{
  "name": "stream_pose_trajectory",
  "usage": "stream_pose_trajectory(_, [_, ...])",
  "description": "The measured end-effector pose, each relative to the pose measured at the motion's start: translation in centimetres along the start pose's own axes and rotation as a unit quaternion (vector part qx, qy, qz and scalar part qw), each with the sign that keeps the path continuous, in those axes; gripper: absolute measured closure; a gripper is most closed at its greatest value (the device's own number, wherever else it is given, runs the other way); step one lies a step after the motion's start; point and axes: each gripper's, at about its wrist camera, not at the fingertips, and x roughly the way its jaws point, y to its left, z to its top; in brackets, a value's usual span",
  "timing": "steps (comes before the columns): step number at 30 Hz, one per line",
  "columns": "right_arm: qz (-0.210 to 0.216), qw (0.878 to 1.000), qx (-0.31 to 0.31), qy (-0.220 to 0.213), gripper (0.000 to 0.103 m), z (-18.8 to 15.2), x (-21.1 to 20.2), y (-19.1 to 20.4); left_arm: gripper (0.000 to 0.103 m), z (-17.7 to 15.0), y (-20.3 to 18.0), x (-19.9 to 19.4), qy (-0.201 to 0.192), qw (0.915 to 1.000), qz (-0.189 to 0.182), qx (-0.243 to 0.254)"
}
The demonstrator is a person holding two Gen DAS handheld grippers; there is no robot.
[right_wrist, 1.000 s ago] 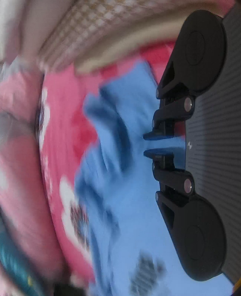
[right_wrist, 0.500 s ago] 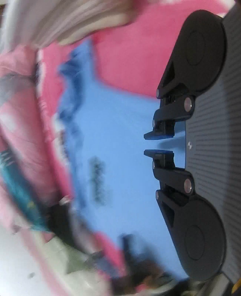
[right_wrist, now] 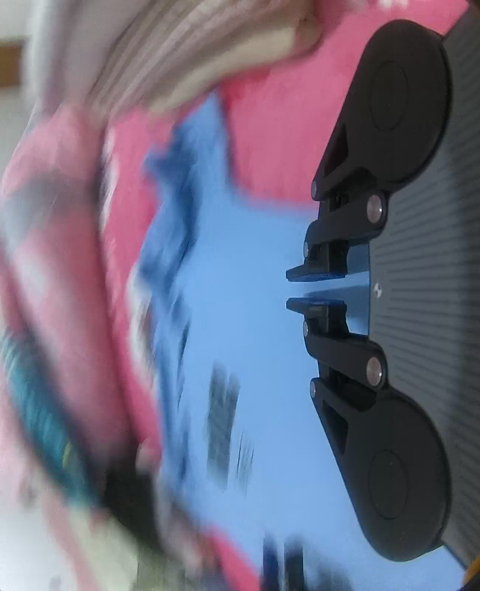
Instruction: Fold clothes
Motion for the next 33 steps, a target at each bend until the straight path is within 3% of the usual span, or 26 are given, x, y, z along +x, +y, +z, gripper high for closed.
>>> stream_pose_trajectory(2, [-0.016, 0.992, 0.120, -0.016, 0.103, -0.8, -1.7, -4.8, 0.011, -0.1, 0.3, -0.1, -0.002, 0.9999, -0.007, -0.007])
stream_pose_trajectory(3, [-0.041, 0.988, 0.144, -0.029, 0.103, -1.3, -3.3, -6.3, 0.011, -0.1, 0.5, -0.1, -0.003, 0.9999, -0.011, -0.011])
stream_pose_trajectory(4, [-0.060, 0.988, 0.135, -0.038, 0.096, -1.8, -5.1, -6.5, 0.011, -0.1, 0.6, -0.1, -0.004, 0.9998, -0.012, -0.013])
stream_pose_trajectory(5, [-0.071, 0.989, 0.119, -0.045, 0.096, -2.3, -6.9, -6.3, 0.011, -0.1, 0.6, -0.1, -0.004, 0.9998, -0.014, -0.015])
stream_pose_trajectory(9, [0.007, 0.998, 0.010, -0.063, 0.096, -3.5, -10.2, -0.4, 0.010, -0.1, 0.6, -0.2, -0.006, 0.9998, -0.015, -0.015])
stream_pose_trajectory(12, [0.045, 0.994, -0.095, -0.016, 0.098, -5.8, -9.0, 4.4, 0.010, -0.1, 0.5, -0.3, -0.007, 0.9999, -0.011, -0.011])
stream_pose_trajectory(13, [0.034, 0.993, -0.117, 0.002, 0.098, -6.9, -8.8, 4.9, 0.010, -0.2, 0.6, -0.5, -0.009, 0.9998, -0.012, -0.014])
stream_pose_trajectory(14, [0.024, 0.993, -0.112, 0.001, 0.099, -8.2, -9.4, 4.0, 0.010, -0.3, 0.8, -0.6, -0.011, 0.9997, -0.015, -0.018])
stream_pose_trajectory(17, [0.015, 1.000, 0.016, -0.016, 0.099, -11.2, -15.0, -1.5, 0.010, -0.3, 1.5, -0.9, -0.015, 0.9989, -0.027, -0.035])
stream_pose_trajectory(19, [-0.007, 0.999, 0.035, -0.018, 0.099, -12.9, -18.6, -2.8, 0.011, -0.2, 1.7, -1.0, -0.012, 0.9986, -0.030, -0.041])
stream_pose_trajectory(21, [-0.023, 0.999, 0.034, -0.029, 0.093, -13.5, -20.7, -2.5, 0.014, -0.1, 1.1, -1.6, -0.002, 0.9997, -0.007, -0.025])
stream_pose_trajectory(24, [-0.001, 0.996, 0.022, -0.081, 0.093, -12.4, -21.6, -0.6, 0.014, -1.1, -0.4, -4.1, 0.005, 0.9999, 0.009, 0.005])
stream_pose_trajectory(27, [0.094, 0.989, -0.022, -0.116, 0.093, -10.4, -19.2, 4.6, 0.014, -3.7, -1.5, -6.7, 0.015, 0.9991, 0.025, 0.031])
stream_pose_trajectory(30, [0.157, 0.983, -0.059, -0.071, 0.090, -10.4, -15.3, 9.0, 0.014, -6.9, -2.2, -9.8, 0.002, 0.9978, 0.050, 0.044])
stream_pose_trajectory(33, [0.178, 0.981, -0.074, 0.002, 0.089, -11.9, -12.7, 11.1, 0.013, -8.8, -1.8, -13.4, 0.004, 0.9987, 0.047, 0.018])
